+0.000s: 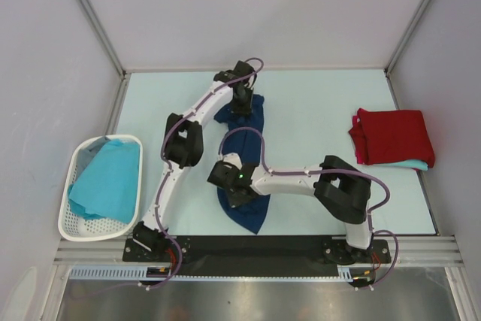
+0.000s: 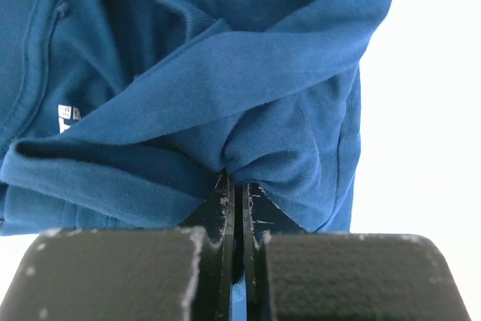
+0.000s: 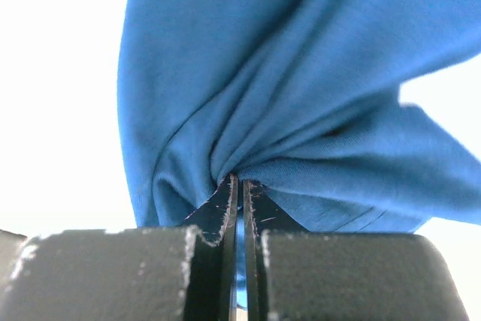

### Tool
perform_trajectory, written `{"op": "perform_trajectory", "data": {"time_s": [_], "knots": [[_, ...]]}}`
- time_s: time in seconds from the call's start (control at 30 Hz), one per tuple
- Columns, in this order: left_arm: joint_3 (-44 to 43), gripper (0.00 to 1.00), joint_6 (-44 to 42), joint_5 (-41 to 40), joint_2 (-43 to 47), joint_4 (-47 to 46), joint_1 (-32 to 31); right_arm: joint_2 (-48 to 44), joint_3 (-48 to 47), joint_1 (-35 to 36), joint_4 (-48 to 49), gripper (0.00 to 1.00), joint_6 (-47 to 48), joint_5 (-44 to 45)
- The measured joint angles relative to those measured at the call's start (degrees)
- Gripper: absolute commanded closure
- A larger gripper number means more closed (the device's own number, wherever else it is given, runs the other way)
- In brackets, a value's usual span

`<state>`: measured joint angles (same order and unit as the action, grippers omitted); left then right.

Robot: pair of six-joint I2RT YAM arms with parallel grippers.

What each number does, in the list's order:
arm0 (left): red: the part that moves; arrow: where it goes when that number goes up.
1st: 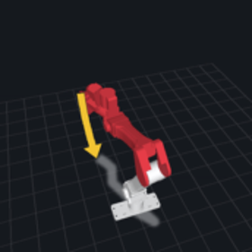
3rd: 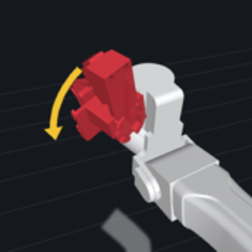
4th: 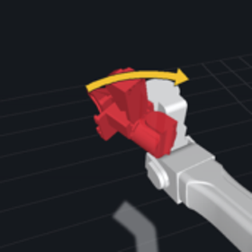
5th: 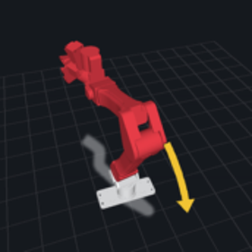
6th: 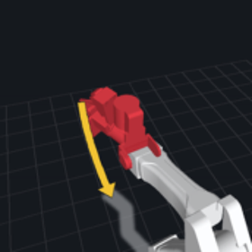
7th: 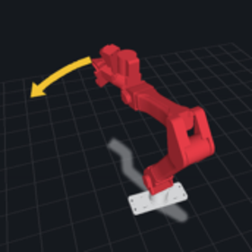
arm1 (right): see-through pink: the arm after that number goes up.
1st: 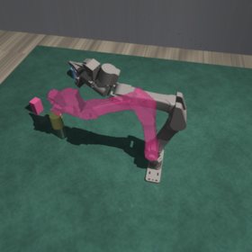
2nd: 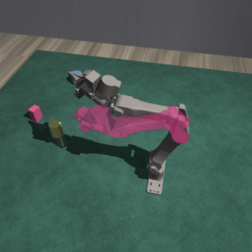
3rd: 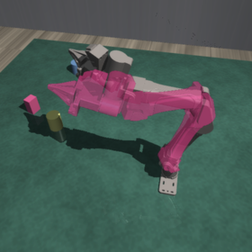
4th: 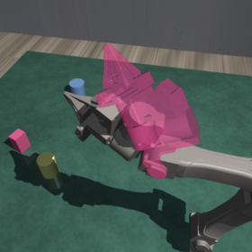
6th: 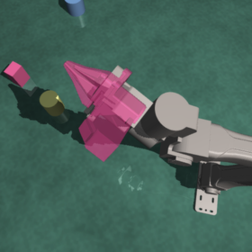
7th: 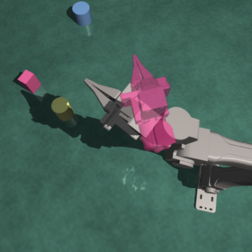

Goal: Fold and stack the t-shirts
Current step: Rotate the tshirt 95 degrees

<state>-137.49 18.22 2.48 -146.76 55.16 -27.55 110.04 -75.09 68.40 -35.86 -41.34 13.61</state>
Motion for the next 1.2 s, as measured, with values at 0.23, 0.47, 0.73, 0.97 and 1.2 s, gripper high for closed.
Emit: {"op": "perform_trajectory", "data": {"time_s": [0.23, 0.47, 0.73, 0.97, 1.2], "knots": [[-1.29, 1.0, -0.94, 3.61, -0.57, -0.81, -4.61, 3.04, -4.61, 2.73, 2.45, 1.0, 1.55, -0.61], [-2.47, 1.0, -1.38, 5.18, -1.53, -1.38, -5.42, 3.76, -5.27, 2.8, 1.79, 1.0, 1.99, -0.42], [-3.65, 1.0, -1.73, 3.82, -1.55, -1.31, -4.22, 3.65, -4.9, 2.71, 2.01, 1.0, 1.27, 0.59], [-3.96, 1.0, -1.7, 4.17, -1.79, -1.42, 1.75, 0.55, 0.0, 1.62, 4.09, 1.0, -0.68, 1.53], [-4.39, 0.92, -1.53, 4.74, -2.4, -1.44, 5.75, -1.77, 3.5, 0.02, 5.27, 1.0, -2.25, 1.99]]}}
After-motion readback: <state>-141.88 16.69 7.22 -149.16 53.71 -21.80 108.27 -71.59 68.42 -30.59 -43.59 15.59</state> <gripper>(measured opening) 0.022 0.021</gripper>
